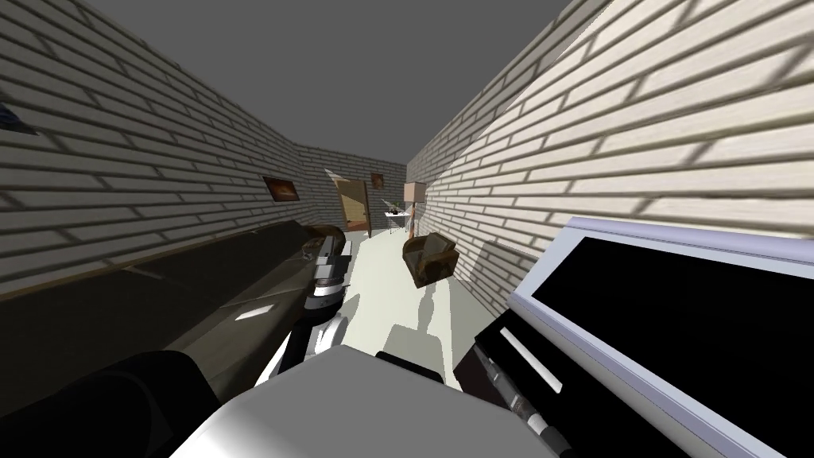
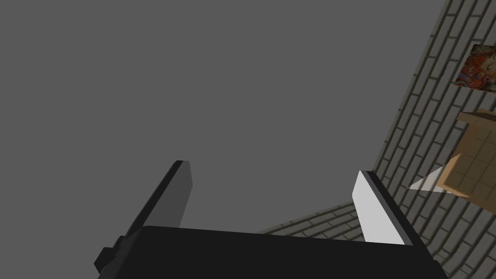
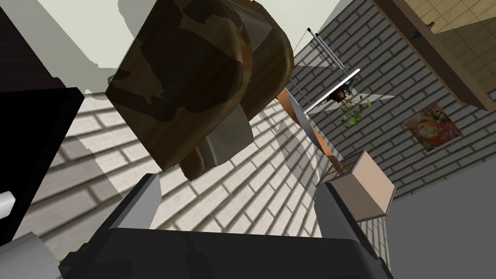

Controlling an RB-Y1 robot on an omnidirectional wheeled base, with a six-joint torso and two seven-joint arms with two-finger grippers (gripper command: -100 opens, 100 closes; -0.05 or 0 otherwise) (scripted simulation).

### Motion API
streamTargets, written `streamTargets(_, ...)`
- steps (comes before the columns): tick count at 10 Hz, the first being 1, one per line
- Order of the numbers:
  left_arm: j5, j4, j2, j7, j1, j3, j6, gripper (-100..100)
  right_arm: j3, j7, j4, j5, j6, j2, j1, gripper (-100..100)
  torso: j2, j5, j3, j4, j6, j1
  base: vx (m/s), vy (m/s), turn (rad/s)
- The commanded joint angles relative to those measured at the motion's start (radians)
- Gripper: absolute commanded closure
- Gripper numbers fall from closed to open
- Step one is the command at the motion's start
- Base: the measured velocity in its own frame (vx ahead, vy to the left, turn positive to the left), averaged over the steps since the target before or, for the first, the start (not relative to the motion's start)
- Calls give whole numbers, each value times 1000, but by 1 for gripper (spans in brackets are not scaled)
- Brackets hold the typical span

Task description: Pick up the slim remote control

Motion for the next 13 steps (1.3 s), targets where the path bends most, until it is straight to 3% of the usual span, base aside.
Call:
streamTargets(1, 0, 0, 0, 0, 0, 0, 0, 0, 12, 2, 43, 10, 8, -17, 1, -100, 0, 0, 0, 0, 0, 0, 32, -25, 201)
streamTargets(2, 0, 0, 0, 0, 0, 0, 0, 0, 39, 8, 85, 32, 8, -42, -1, -100, 0, 0, 0, 0, 1, 0, 47, -26, 389)
streamTargets(4, 0, 0, 0, 0, 0, 0, 0, 0, 39, 8, 114, 32, 8, -42, -1, -100, -1, 0, -1, 0, 1, 0, 27, -27, 40)
streamTargets(6, 0, 0, 0, 0, 0, 0, 0, 0, 93, 17, 210, 76, 8, -86, -3, -100, 0, 0, 0, 0, 0, 1, 53, -35, 377)
streamTargets(7, 0, 0, 0, 0, 0, 0, 0, 0, 93, 17, 253, 76, 8, -86, -3, -100, -3, 0, -2, 0, 0, -2, 59, -68, 204)
streamTargets(8, 0, 0, 0, 0, 0, 0, 0, 0, 93, 17, 253, 76, 8, -86, -3, -100, -2, -1, -1, -1, 1, -2, 27, -36, -18)
streamTargets(9, 0, 0, 0, 0, 0, 0, 0, 0, 120, 20, 321, 99, 7, -107, -4, -100, -1, 0, -1, 0, 2, 0, 42, -42, 277)
streamTargets(10, 0, 0, 0, 0, 0, 0, 0, 0, 147, 22, 359, 121, 8, -125, -4, -100, -1, 0, -1, 0, 0, -1, 83, -88, 470)
streamTargets(11, 0, 0, 0, 0, 0, 0, 0, 0, 147, 22, 387, 121, 8, -125, -4, -100, -3, -1, -2, -1, 0, -3, 79, -78, 132)
streamTargets(13, 0, 0, 0, 0, 0, 0, 0, 0, 200, 22, 481, 165, 8, -157, -4, -100, -4, 0, -3, -1, 0, -2, 96, -79, 290)
